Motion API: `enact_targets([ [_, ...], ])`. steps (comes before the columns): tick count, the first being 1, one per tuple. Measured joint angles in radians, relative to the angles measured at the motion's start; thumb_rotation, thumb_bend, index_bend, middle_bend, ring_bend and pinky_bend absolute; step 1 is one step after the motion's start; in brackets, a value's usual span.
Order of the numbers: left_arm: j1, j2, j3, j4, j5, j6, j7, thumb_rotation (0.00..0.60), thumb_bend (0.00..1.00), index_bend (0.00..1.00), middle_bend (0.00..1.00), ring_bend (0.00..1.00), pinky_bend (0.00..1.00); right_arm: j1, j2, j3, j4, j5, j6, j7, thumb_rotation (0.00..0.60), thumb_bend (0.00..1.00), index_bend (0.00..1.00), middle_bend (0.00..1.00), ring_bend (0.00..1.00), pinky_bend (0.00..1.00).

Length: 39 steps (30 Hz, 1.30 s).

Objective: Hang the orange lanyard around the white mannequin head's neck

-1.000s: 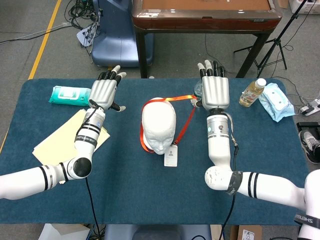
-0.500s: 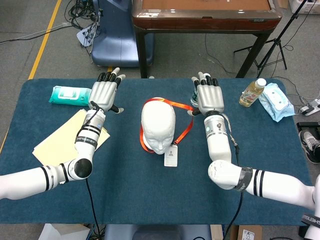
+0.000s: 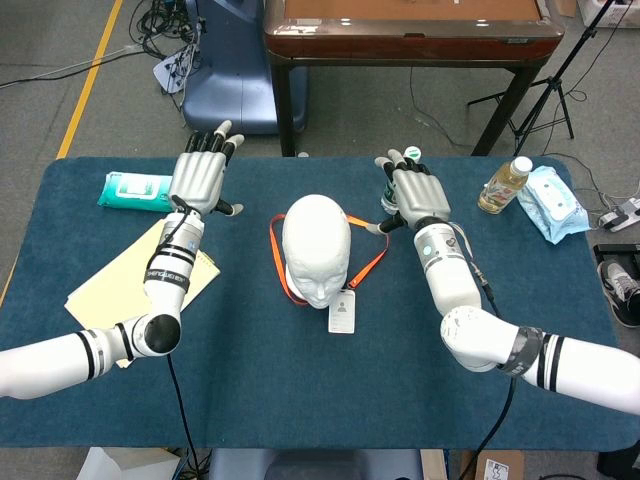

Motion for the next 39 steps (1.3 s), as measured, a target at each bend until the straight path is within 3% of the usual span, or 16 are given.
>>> enact_targets([
  [9,0.052,0.048,-0.01,-0.023,0.032,0.009,-0.059,0.6,0.0,0.0,0.0,0.0,0.0,-0.039,0.039,-0.04,-0.073,-0.167,0.028,0.1,0.6,0.0,0.0,0.05,0.0,0.05],
  [17,0.14,0.105,-0.01,-0.095,0.1,0.014,-0.164,0.6,0.0,0.03,0.0,0.0,0.0,-0.127,0.062,-0.11,-0.157,-0.415,0.145,0.191,0.6,0.0,0.03,0.13,0.02,0.05],
  [25,0.267,0.176,0.03,-0.2,0.22,0.066,-0.257,0.6,0.0,0.03,0.0,0.0,0.0,-0.252,0.084,-0.215,-0.22,-0.643,0.298,0.247,0.6,0.0,0.09,0.18,0.06,0.07],
  [39,0.487,0.257,0.107,-0.264,0.433,0.152,-0.458,0.6,0.0,0.05,0.0,0.0,0.0,-0.49,0.189,-0.349,-0.264,-0.904,0.408,0.406,0.6,0.0,0.09,0.18,0.06,0.09],
])
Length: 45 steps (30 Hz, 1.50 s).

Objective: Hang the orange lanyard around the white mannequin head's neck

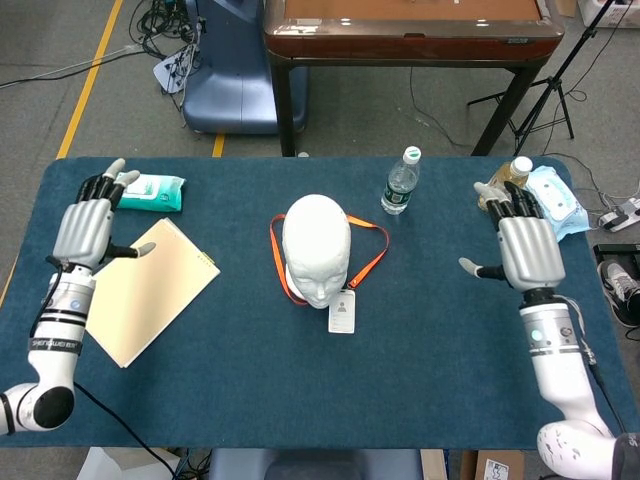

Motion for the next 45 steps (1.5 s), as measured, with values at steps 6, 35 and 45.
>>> enact_targets([
  [6,0.096,0.02,0.059,-0.021,0.114,0.06,-0.046,0.6,0.0,0.05,0.0,0.0,0.0,-0.1,0.031,-0.05,0.01,-0.095,0.044,0.072,0.6,0.0,0.11,0.19,0.06,0.09],
  [35,0.494,-0.034,0.29,-0.026,0.53,0.384,-0.127,0.6,0.0,0.07,0.0,0.0,0.0,-0.399,-0.021,-0.165,0.178,-0.289,0.131,0.283,0.6,0.0,0.15,0.21,0.06,0.09],
  [45,0.536,-0.062,0.288,0.005,0.556,0.388,-0.113,0.6,0.0,0.07,0.0,0.0,0.0,-0.422,-0.044,-0.145,0.216,-0.313,0.108,0.318,0.6,0.0,0.16,0.21,0.06,0.09],
])
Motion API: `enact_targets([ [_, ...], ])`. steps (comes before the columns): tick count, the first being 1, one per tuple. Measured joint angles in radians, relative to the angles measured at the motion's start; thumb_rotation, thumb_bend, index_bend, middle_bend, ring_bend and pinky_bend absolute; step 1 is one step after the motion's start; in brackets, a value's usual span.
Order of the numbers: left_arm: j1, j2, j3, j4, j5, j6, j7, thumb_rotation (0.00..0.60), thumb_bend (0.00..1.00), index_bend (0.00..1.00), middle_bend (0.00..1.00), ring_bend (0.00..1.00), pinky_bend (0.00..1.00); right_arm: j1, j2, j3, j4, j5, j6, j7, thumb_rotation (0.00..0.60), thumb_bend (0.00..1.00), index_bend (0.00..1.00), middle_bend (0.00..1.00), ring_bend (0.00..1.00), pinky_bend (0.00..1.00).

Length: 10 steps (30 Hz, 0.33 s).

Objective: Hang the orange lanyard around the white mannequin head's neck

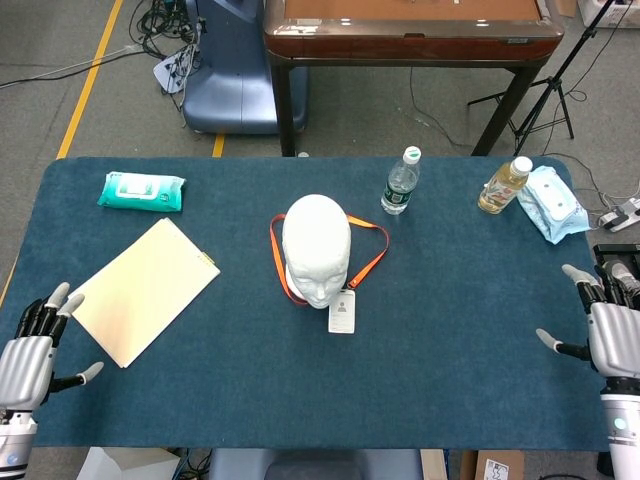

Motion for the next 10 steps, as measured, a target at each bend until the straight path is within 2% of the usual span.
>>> enact_targets([
  [10,0.018,0.003,-0.016,-0.001,0.018,-0.008,-0.003,0.6,0.0,0.07,0.0,0.0,0.0,-0.031,-0.004,0.022,0.003,0.0,0.015,0.002,0.6,0.0,0.16,0.21,0.06,0.09],
])
